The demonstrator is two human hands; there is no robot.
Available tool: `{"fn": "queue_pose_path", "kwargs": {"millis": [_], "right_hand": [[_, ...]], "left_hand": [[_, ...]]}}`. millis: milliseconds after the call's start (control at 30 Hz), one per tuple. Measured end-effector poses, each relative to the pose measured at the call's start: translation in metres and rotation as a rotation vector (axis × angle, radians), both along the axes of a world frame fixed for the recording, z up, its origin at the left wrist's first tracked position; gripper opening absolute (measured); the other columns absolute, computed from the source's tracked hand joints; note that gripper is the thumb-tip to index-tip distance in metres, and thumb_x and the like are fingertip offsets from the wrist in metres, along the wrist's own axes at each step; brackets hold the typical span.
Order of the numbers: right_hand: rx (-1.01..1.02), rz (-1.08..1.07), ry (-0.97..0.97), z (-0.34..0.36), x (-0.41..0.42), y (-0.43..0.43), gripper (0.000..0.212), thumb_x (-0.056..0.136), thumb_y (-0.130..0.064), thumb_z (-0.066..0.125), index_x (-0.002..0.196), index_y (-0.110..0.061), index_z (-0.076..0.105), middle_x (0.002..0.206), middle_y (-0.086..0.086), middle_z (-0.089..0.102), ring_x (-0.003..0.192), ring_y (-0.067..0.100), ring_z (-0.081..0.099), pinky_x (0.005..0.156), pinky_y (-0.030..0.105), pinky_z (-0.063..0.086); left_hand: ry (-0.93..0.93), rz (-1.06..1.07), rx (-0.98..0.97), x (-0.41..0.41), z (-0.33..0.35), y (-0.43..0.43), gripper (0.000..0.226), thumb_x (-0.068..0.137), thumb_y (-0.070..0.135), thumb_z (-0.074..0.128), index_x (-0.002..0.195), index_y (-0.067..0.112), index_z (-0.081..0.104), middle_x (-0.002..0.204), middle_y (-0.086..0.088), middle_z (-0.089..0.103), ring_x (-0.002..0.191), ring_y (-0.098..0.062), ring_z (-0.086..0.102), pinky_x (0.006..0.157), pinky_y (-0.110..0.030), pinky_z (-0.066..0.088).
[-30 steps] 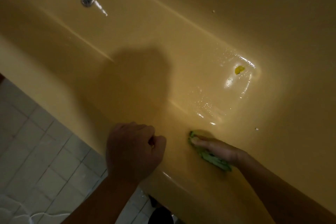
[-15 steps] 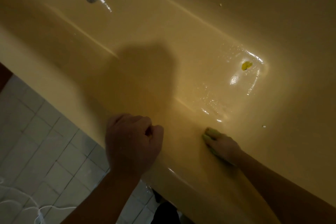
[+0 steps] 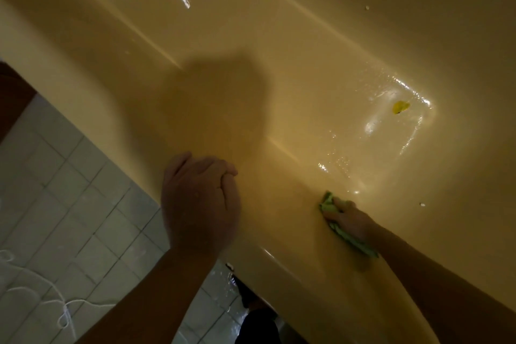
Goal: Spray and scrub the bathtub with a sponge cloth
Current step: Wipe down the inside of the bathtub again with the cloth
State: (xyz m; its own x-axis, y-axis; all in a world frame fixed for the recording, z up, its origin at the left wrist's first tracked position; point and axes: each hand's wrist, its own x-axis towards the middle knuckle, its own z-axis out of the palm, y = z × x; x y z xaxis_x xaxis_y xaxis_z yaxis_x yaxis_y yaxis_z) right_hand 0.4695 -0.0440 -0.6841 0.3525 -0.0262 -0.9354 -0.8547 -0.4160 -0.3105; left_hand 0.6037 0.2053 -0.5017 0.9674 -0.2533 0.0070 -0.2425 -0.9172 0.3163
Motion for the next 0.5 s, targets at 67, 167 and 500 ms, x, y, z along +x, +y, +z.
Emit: {"fn": "queue_pose_path", "kwargs": {"millis": [67, 167, 500], "right_hand": [[0.019, -0.030, -0.003, -0.003, 0.028, 0.016, 0.067, 0.090, -0.071, 0.055, 0.143, -0.030, 0.055, 0.145, 0.008, 0.055, 0.118, 0.023, 0.060, 0.100, 0.031, 0.049], [0.125, 0.032, -0.146, 0.044, 0.069, 0.054, 0.056, 0.097, -0.064, 0.054, 0.149, -0.045, 0.046, 0.154, -0.003, 0.049, 0.132, 0.019, 0.050, 0.105, 0.026, 0.035], [0.123, 0.015, -0.219, 0.059, 0.035, 0.037, 0.051, 0.093, -0.066, 0.055, 0.143, -0.060, 0.045, 0.159, -0.011, 0.044, 0.145, 0.014, 0.042, 0.120, 0.032, 0.032]], "left_hand": [[0.010, 0.008, 0.003, 0.001, 0.000, 0.000, 0.036, 0.092, 0.017, 0.040, 0.085, 0.016, 0.076, 0.092, -0.001, 0.078, 0.089, -0.023, 0.071, 0.110, -0.041, 0.038], [0.023, 0.017, -0.010, 0.001, 0.001, 0.001, 0.038, 0.093, 0.018, 0.039, 0.094, 0.014, 0.077, 0.102, -0.003, 0.079, 0.105, -0.026, 0.072, 0.113, -0.045, 0.039], [0.008, 0.045, -0.015, 0.011, 0.002, 0.006, 0.042, 0.093, 0.016, 0.037, 0.107, 0.010, 0.077, 0.108, -0.007, 0.078, 0.112, -0.026, 0.071, 0.115, -0.045, 0.038]]}}
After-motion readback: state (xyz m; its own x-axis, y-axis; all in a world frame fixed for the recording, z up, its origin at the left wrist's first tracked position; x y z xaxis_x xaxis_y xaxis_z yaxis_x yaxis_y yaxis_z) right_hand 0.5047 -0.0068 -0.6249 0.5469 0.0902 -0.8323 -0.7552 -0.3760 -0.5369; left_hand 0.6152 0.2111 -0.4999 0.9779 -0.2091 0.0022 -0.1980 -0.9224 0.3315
